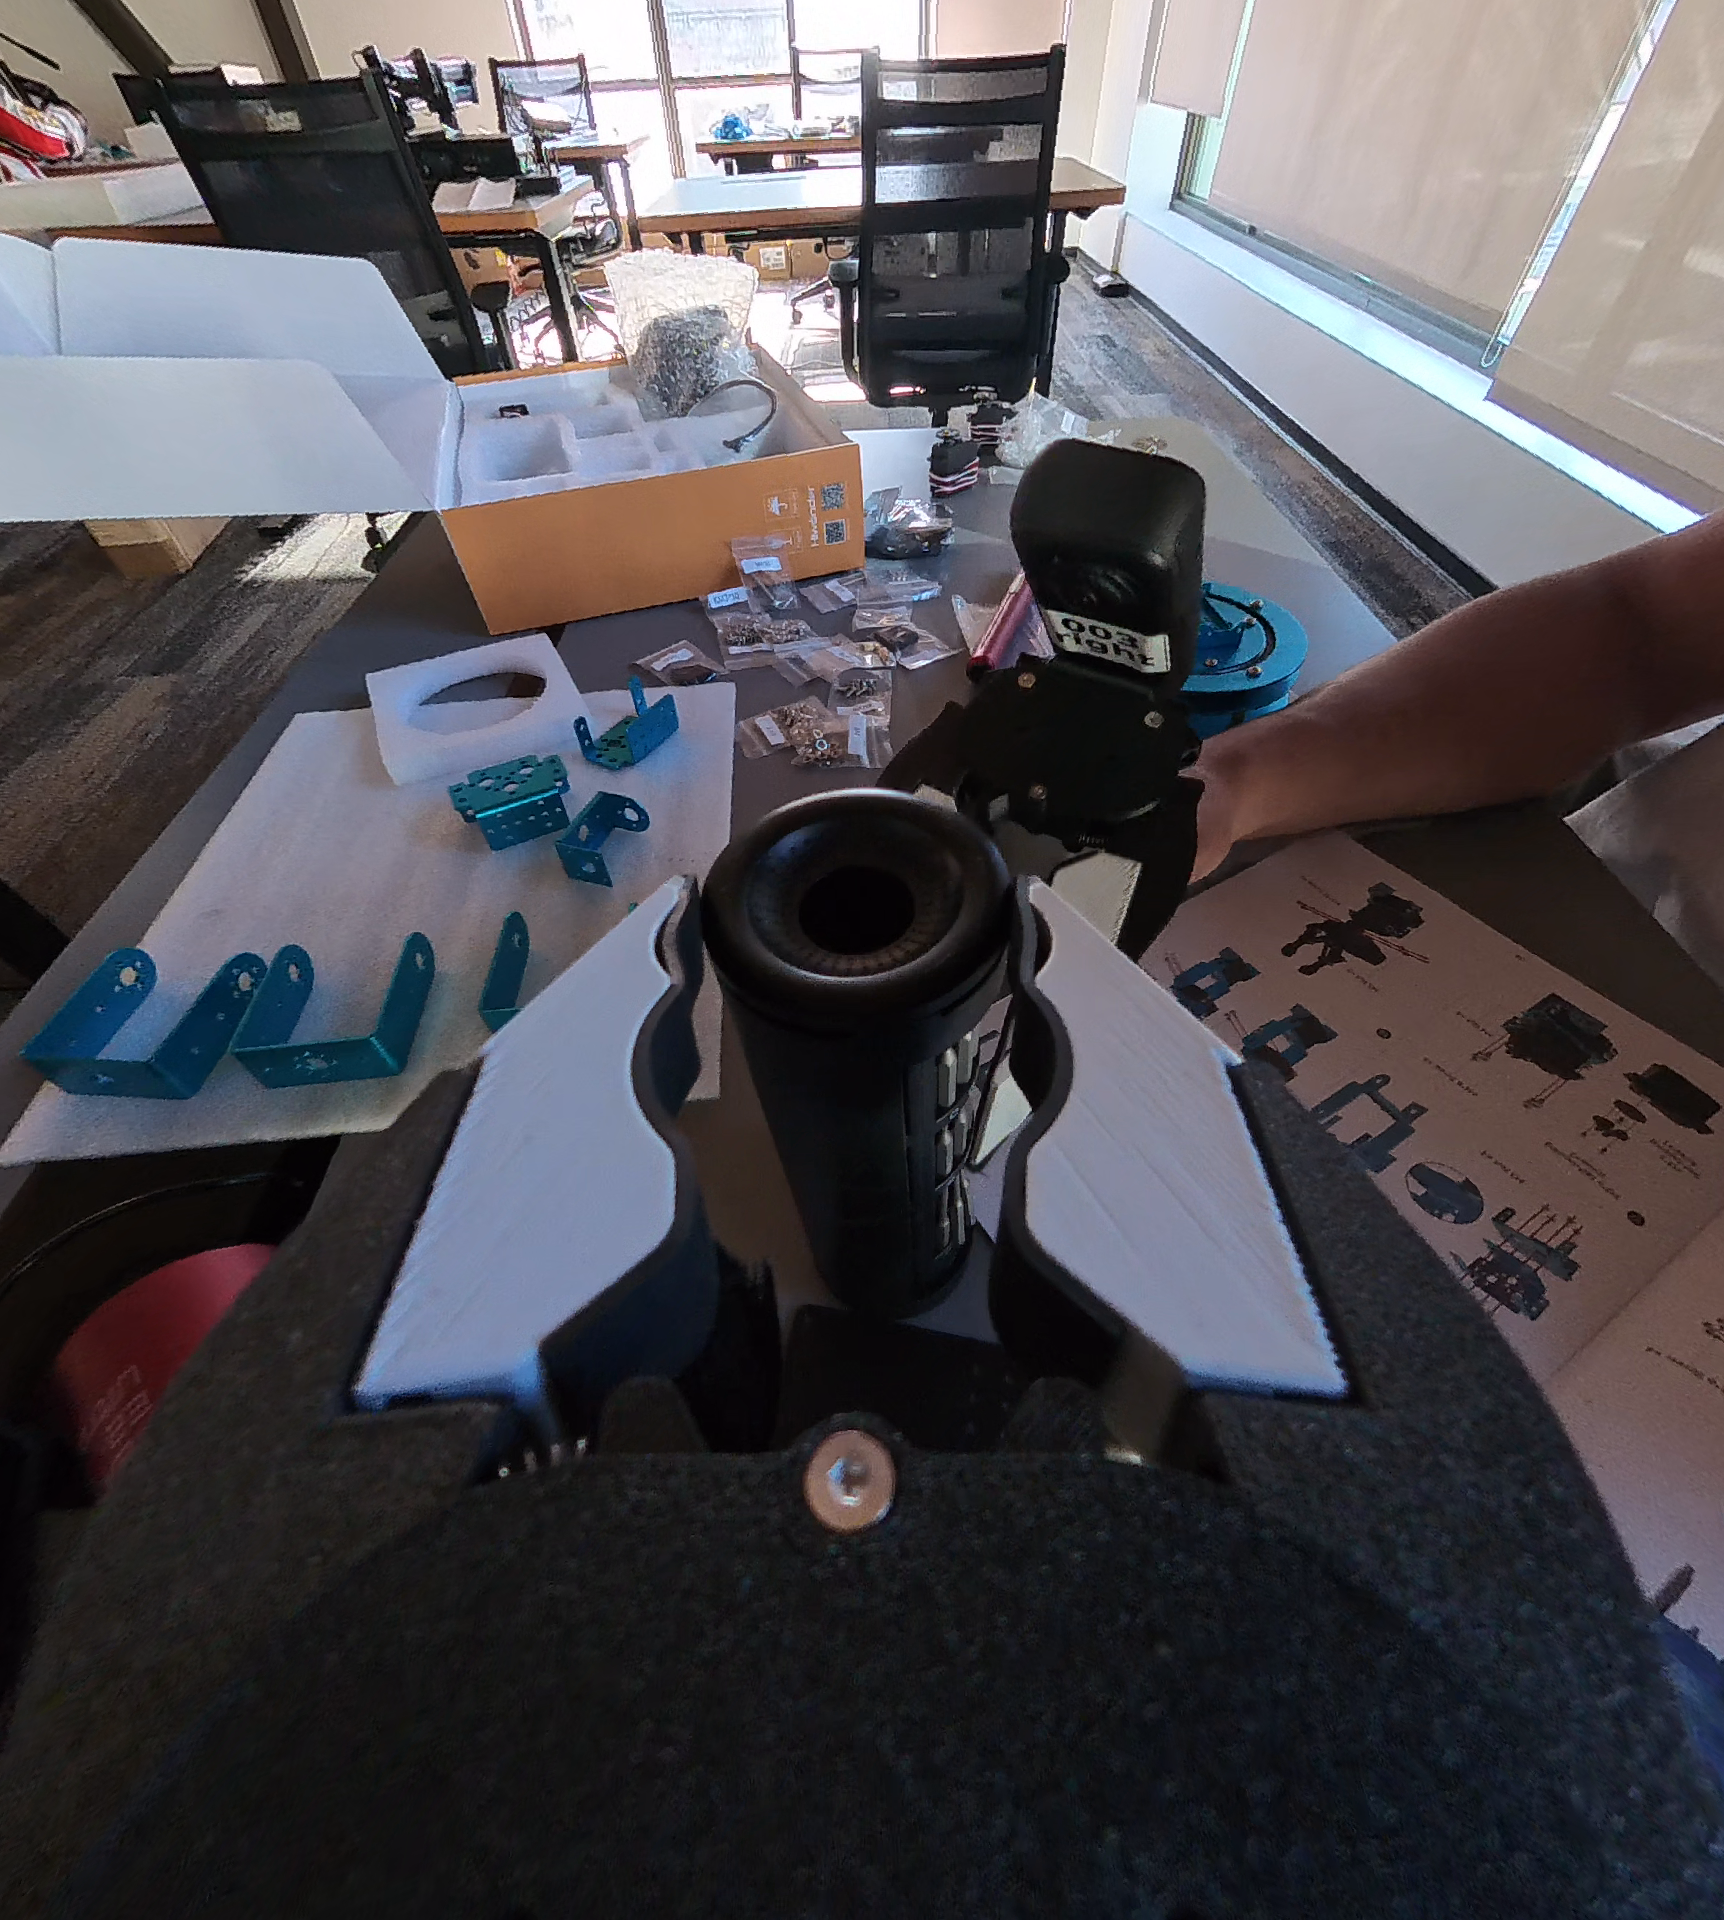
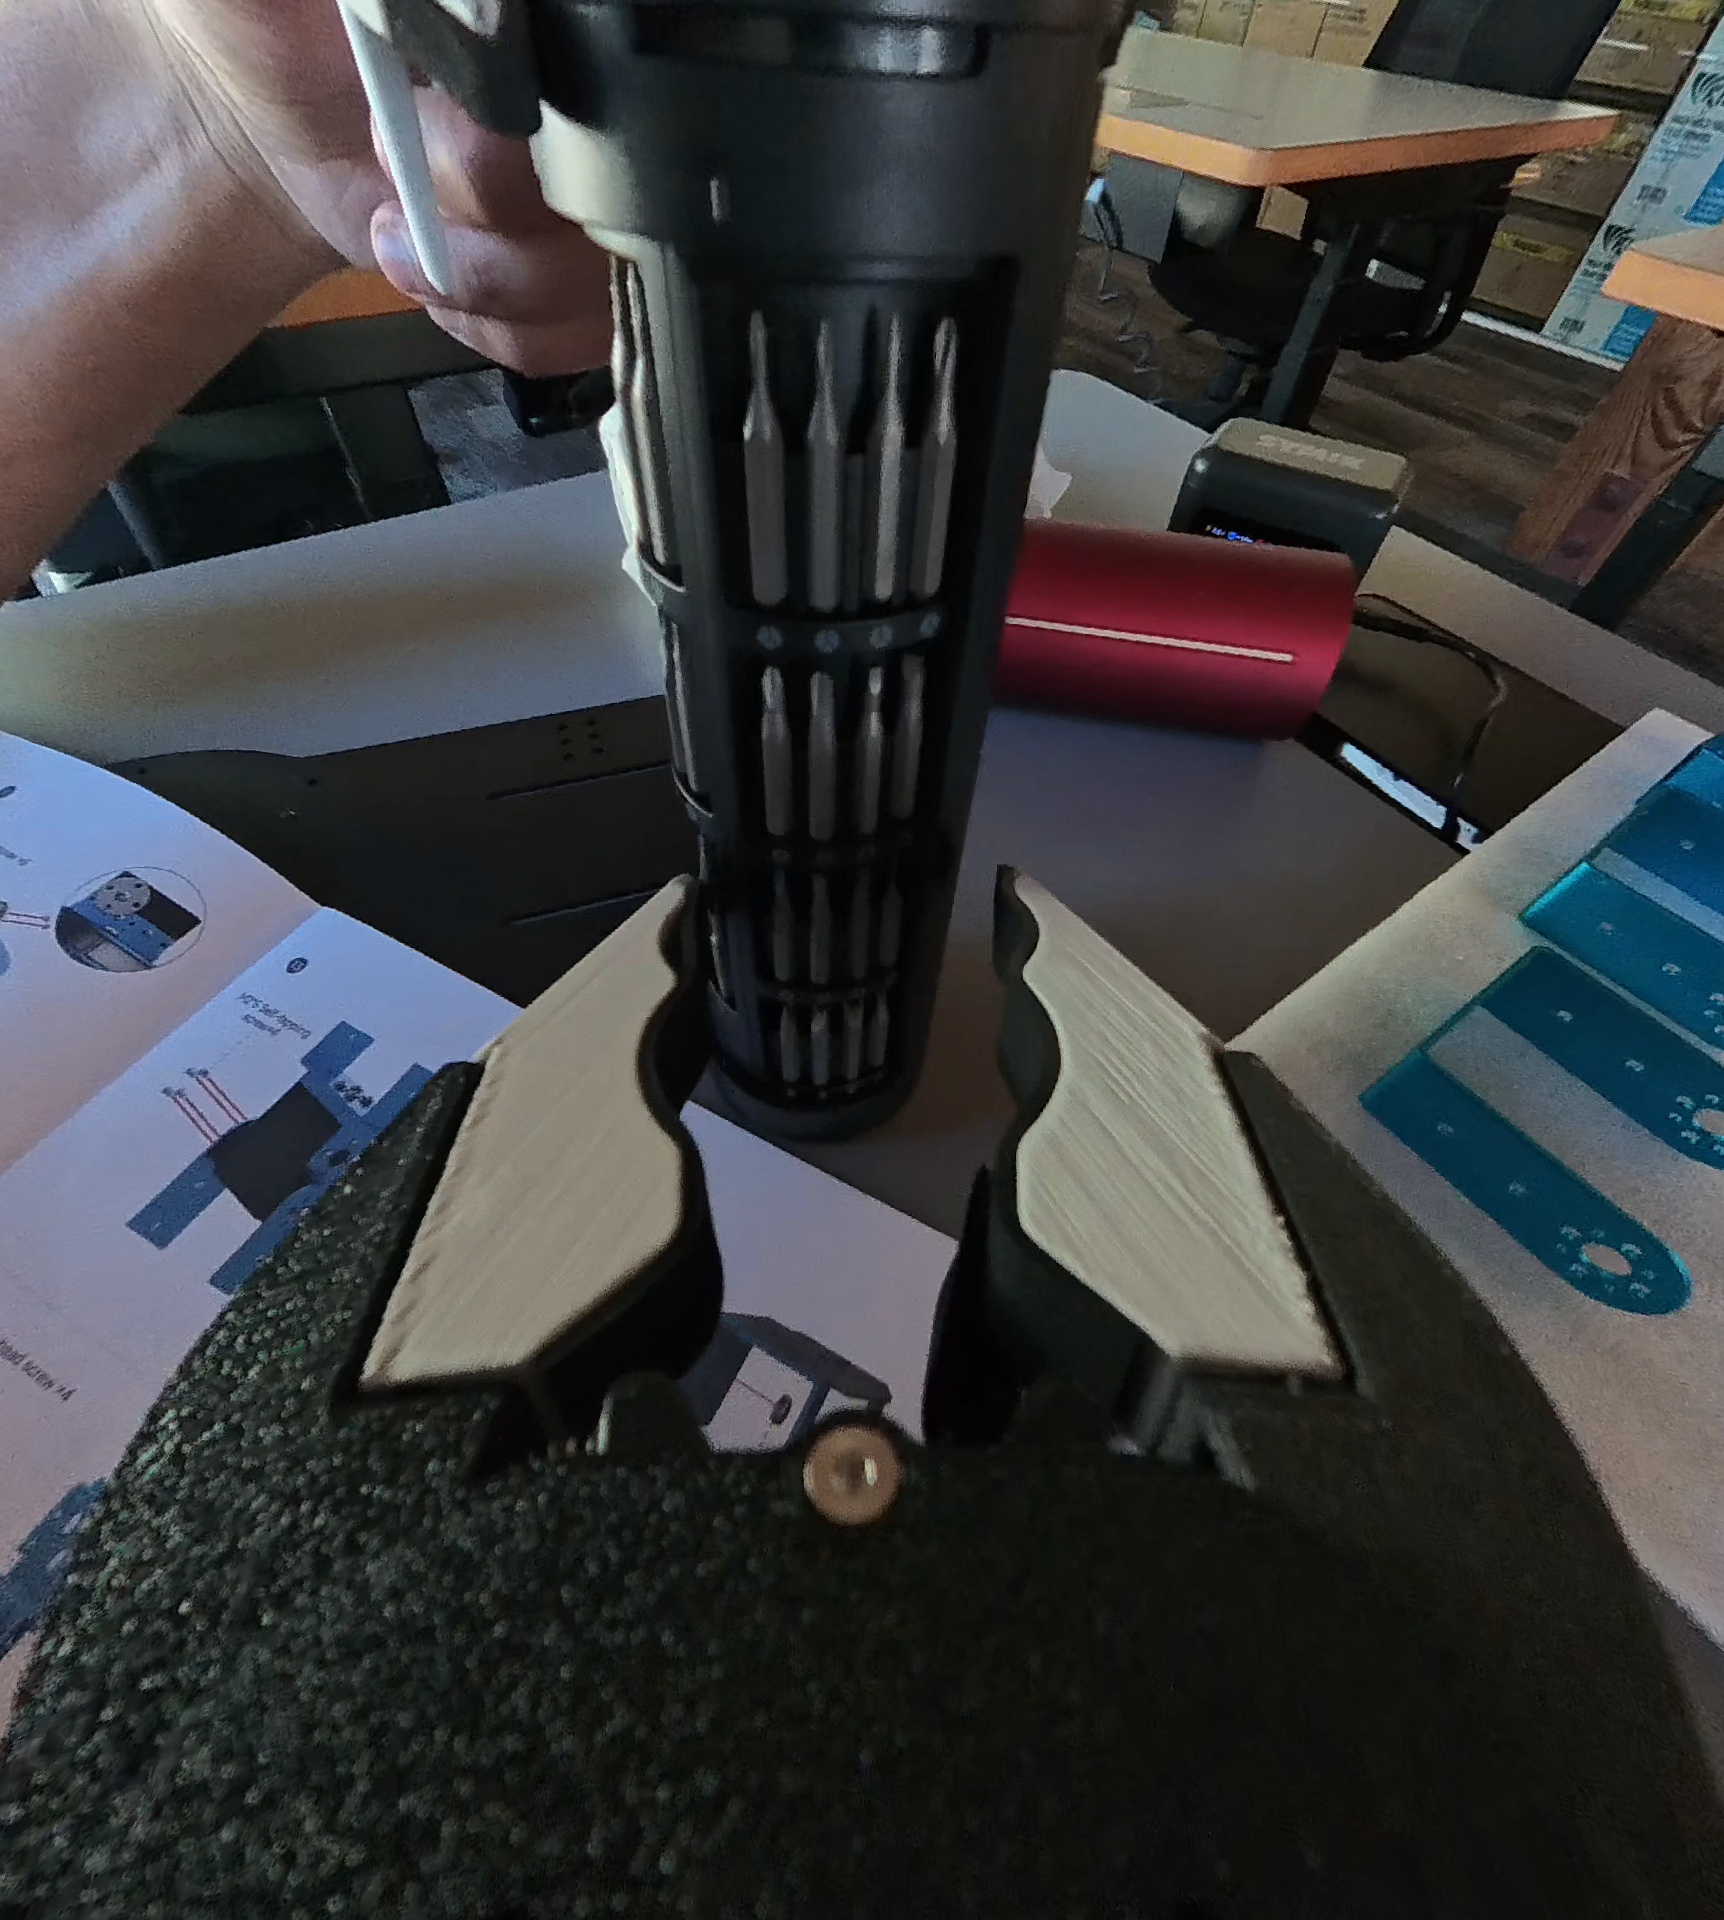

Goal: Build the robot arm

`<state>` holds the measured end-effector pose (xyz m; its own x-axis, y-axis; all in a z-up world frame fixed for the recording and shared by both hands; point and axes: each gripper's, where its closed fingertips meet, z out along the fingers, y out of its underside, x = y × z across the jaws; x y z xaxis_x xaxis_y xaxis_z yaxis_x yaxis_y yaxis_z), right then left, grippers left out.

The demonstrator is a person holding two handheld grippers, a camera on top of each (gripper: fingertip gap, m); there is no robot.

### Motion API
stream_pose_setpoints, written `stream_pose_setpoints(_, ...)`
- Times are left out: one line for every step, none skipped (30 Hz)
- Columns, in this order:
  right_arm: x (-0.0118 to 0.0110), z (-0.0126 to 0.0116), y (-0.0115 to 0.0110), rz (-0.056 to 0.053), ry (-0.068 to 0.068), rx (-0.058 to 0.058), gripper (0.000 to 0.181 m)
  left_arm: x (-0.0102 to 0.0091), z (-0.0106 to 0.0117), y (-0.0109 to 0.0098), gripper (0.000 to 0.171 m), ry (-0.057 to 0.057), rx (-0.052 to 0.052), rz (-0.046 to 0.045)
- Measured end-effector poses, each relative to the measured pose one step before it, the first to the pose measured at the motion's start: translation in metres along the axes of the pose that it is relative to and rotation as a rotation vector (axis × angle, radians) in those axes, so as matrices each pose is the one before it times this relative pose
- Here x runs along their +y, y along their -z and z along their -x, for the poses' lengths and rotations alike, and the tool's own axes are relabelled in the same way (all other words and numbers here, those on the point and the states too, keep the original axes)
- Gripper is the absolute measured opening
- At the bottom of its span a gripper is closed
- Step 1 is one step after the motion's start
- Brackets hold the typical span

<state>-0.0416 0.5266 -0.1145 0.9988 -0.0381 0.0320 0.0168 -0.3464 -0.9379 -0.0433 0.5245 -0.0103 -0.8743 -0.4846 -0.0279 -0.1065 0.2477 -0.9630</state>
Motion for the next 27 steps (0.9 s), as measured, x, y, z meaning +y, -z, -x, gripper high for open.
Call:
stream_pose_setpoints(0.0005,-0.0004,0.00099,0.001,-0.0034,0.0008,0.054,-0.00009,-0.0004,-0.00115,0.058,-0.0034,-0.0016,0.0021)
stream_pose_setpoints(0.00088,0.00033,0.00106,0.0043,-0.0012,-0.0013,0.056,-0.0002,-0.00058,-0.00146,0.058,-0.0056,-0.0022,0.00215)
stream_pose_setpoints(0.0015,0.00065,0.00024,0.008,0.0025,0.0007,0.06,-0.00031,-0.00043,-0.00154,0.058,-0.0051,-0.0035,0.00326)
stream_pose_setpoints(0.0018,0.00126,-0.00099,0.0133,0.0057,0.0016,0.066,-0.00016,-0.00064,-0.00171,0.058,-0.0042,-0.0026,0.00416)
stream_pose_setpoints(0.0021,0.00157,-0.00203,0.0167,0.0125,0.005,0.068,-0.00015,-0.001,-0.00173,0.058,-0.0077,-0.0022,0.00549)
stream_pose_setpoints(0.00212,0.00084,-0.00244,0.016,0.019,0.0123,0.068,-0.00012,-0.00072,-0.00152,0.058,-0.0085,-0.0049,0.00648)
stream_pose_setpoints(0.0028,0.00095,-0.00301,0.0205,0.0221,0.0128,0.068,-0.0001,0.00005,-0.00102,0.058,-0.0039,-0.0077,0.00698)
stream_pose_setpoints(0.00327,-0.00027,-0.00323,0.0255,0.0227,0.0184,0.069,0.00005,0.00047,-0.00028,0.058,0.0024,-0.0053,0.00744)
stream_pose_setpoints(0.00307,-0.00217,-0.00309,0.0246,0.0191,0.0288,0.069,0.00013,0.0002,0.00009,0.058,0.0029,-0.0025,0.00443)
stream_pose_setpoints(0.002,-0.00199,-0.00281,0.0166,0.0209,0.0255,0.067,0.00005,0.00004,0.00001,0.058,0.0019,-0.0009,-0.00053)
stream_pose_setpoints(0.00051,0.00166,-0.00247,0.0074,0.0217,-0.0016,0.064,-0.00004,0.00011,0.00004,0.058,0.003,-0.0003,-0.0024)
stream_pose_setpoints(0.00014,0.00007,-0.0016,0.0053,0.0079,0.0052,0.064,0.00001,0.00033,0.00003,0.059,0.0045,0.0003,-0.00131)
stream_pose_setpoints(-0.00039,-0.0005,-0.00053,-0.0001,-0.0008,-0.0002,0.063,0.00022,0.00059,0.00042,0.059,0.0044,-0.0005,0.00025)
stream_pose_setpoints(0.00016,-0.00056,0.00016,-0.0008,-0.0084,-0.0101,0.06,0.00014,0.00004,0.00034,0.058,0.0042,0.0016,-0.00003)
stream_pose_setpoints(-0.00009,0.00021,0.00074,-0.005,-0.0057,-0.0175,0.059,-0.00007,-0.0003,0.00014,0.059,0.0009,0.0018,-0.001)
stream_pose_setpoints(0.00016,-0.00018,0.00073,-0.0038,-0.0024,-0.0102,0.058,-0.00026,-0.00043,-0.00057,0.058,-0.0012,0.0012,-0.00225)
stream_pose_setpoints(0.00011,-0.00044,0.00053,-0.0004,-0.0032,-0.0021,0.058,-0.00042,-0.00022,-0.00084,0.058,-0.0012,-0.0004,-0.00296)
stream_pose_setpoints(-0.00004,-0.00007,0.00025,0.0001,0.0013,-0.0019,0.057,-0.0003,-0.00027,-0.00069,0.058,-0.0003,0.0008,-0.00246)
stream_pose_setpoints(-0.00002,-0.00003,0.00005,-0.0004,-0.002,-0.0025,0.057,-0.0002,-0.00012,-0.00023,0.059,-0.001,0.0003,-0.00017)
stream_pose_setpoints(0.00011,-0.00006,0.0,0.0005,-0.0025,-0.0004,0.057,0.00032,0.00017,0.00015,0.059,-0.0014,-0.0018,0.00333)
stream_pose_setpoints(0.0002,0.00017,-0.00001,0.0029,-0.0003,0.0019,0.058,0.00021,0.00039,0.0004,0.059,0.0012,-0.0016,0.00421)
stream_pose_setpoints(0.00036,0.00005,-0.00018,0.0031,-0.0018,0.0038,0.058,0.00013,0.00046,0.00009,0.059,0.0016,-0.0022,0.00252)
stream_pose_setpoints(0.00028,-0.00001,0.00011,0.0008,0.0003,0.0036,0.058,0.00008,0.00028,0.00006,0.059,0.0005,-0.0013,0.00047)
stream_pose_setpoints(0.00028,0.00005,0.00015,0.0002,0.0039,0.0036,0.058,-0.00006,-0.00003,-0.00005,0.059,-0.0001,-0.0007,-0.00033)
stream_pose_setpoints(0.0003,0.00025,0.00003,0.0009,0.0068,0.0037,0.059,-0.0001,-0.00008,-0.00012,0.059,0.0003,0.0001,-0.00051)
stream_pose_setpoints(-0.00001,0.00068,-0.00017,0.0014,0.0048,0.0022,0.061,-0.00007,-0.00003,-0.00009,0.059,-0.0001,-0.0004,0.0006)
stream_pose_setpoints(0.00001,0.00058,-0.00053,0.0022,0.0035,0.0025,0.063,0.00002,0.00006,-0.00011,0.059,-0.0009,-0.001,0.00145)
